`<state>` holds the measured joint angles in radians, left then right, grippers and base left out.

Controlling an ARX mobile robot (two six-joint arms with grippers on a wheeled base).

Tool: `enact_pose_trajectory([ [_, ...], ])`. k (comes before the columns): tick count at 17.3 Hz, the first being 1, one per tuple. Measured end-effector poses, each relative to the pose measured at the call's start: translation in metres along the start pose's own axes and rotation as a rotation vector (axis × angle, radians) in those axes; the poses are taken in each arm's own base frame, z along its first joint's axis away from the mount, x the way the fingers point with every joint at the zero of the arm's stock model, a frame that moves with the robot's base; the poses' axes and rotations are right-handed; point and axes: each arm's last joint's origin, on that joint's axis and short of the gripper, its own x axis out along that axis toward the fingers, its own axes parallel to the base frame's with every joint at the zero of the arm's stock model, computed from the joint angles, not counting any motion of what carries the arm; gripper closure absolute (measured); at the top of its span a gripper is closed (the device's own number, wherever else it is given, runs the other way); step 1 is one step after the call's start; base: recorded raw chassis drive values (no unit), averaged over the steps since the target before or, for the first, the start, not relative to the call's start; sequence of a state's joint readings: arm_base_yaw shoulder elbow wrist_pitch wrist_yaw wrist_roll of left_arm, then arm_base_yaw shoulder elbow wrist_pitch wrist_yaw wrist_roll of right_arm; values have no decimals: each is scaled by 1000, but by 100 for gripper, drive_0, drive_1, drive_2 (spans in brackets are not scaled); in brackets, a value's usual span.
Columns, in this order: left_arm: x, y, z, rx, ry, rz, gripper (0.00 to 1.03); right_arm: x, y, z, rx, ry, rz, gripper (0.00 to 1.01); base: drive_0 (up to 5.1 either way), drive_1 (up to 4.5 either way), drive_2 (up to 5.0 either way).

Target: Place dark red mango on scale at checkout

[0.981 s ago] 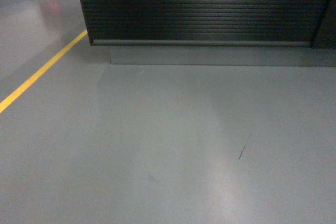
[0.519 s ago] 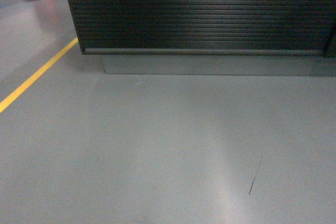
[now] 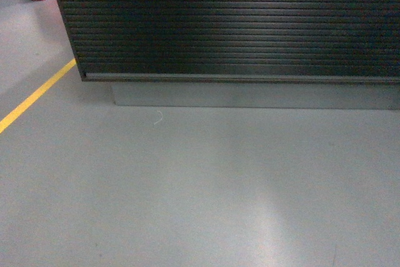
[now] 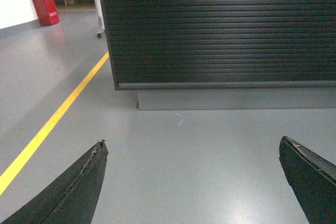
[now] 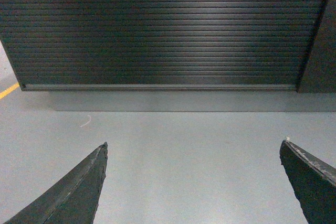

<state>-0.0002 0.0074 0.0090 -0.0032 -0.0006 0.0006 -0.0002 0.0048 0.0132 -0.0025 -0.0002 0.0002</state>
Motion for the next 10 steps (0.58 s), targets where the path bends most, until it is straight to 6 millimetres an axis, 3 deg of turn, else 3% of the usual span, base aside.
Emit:
enact_pose_trajectory([
  [10, 0, 0, 0, 0, 1, 1, 5, 0, 0, 0, 0, 2, -1, 3, 1, 432, -429],
])
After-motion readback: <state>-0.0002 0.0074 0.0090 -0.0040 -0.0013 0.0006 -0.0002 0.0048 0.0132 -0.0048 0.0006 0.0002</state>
